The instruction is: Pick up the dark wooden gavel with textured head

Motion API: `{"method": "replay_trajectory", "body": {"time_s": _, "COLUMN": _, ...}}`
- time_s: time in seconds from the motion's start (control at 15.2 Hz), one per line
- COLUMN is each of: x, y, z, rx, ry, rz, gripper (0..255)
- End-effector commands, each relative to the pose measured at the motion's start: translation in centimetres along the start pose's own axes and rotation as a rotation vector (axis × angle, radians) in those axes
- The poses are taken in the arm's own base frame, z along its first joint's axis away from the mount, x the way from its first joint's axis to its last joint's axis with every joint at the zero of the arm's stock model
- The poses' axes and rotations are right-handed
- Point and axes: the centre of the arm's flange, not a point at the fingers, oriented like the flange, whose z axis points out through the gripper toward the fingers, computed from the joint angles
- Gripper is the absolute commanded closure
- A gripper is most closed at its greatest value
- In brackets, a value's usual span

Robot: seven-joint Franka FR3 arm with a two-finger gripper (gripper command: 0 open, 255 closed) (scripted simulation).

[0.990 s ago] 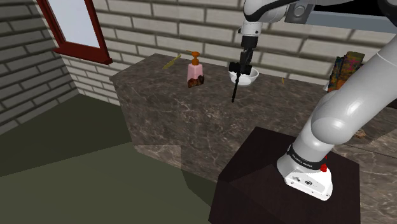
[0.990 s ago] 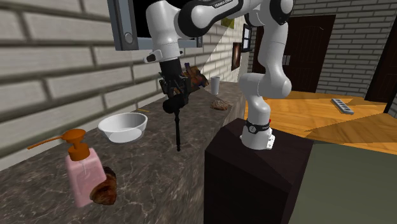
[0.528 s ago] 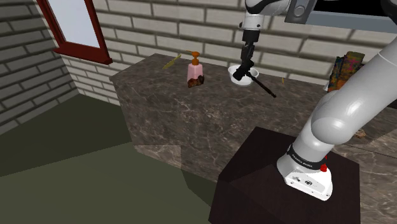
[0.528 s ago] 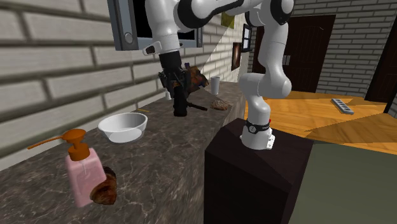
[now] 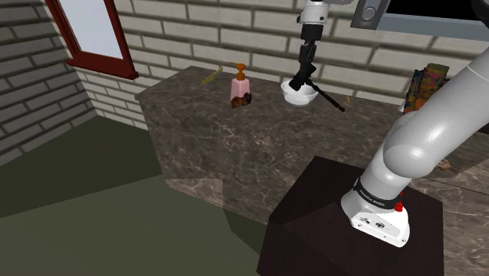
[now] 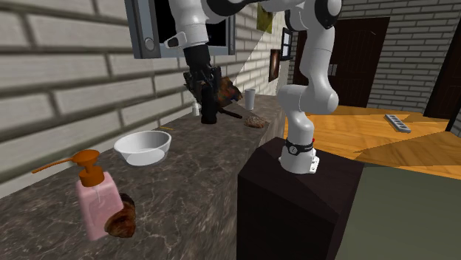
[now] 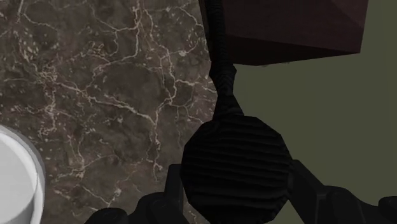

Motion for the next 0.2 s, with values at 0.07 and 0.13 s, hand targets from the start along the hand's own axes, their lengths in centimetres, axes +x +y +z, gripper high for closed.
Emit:
{"method": "replay_trajectory", "body": {"time_s": 0.07, "x": -0.06, "y": -0.29, "z": -1.19, "rx": 0.0, "ry": 0.0, "rz": 0.0, "gripper": 255}}
{"method": "replay_trajectory", "body": {"time_s": 0.13, "x": -0.05, "y": -0.29, "z": -1.19, "rx": 0.0, "ry": 0.0, "rz": 0.0, "gripper": 255}}
